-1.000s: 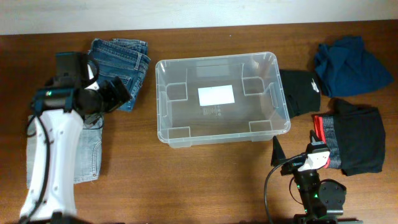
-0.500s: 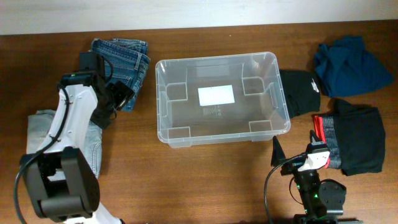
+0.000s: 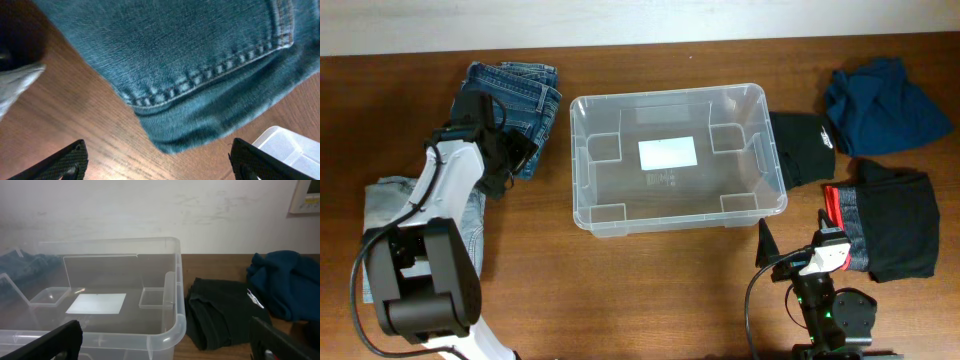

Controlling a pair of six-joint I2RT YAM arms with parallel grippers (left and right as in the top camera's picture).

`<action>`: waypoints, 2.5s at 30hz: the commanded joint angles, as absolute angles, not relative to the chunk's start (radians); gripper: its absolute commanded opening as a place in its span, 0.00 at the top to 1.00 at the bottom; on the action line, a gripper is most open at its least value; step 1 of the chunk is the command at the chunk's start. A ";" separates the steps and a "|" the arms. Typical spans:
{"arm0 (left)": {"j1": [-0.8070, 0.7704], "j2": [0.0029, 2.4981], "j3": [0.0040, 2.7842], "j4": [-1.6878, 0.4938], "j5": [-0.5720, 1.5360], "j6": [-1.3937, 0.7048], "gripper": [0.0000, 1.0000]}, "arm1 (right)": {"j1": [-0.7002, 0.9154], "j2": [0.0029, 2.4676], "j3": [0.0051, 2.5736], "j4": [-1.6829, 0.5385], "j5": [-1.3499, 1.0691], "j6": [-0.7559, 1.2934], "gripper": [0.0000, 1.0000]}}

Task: Pack container

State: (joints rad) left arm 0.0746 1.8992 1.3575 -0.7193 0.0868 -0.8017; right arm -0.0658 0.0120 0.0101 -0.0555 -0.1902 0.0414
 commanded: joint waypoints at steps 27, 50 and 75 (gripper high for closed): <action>0.159 1.913 1.045 -0.228 0.265 -0.858 0.01 | -0.073 0.004 0.006 -0.061 -0.206 0.034 0.02; 0.179 1.950 1.030 -0.096 0.263 -0.908 0.09 | -0.073 0.004 0.006 -0.060 -0.206 0.034 0.02; 0.179 2.037 1.030 0.060 0.339 -0.904 0.71 | -0.073 0.004 0.006 -0.060 -0.205 0.034 0.01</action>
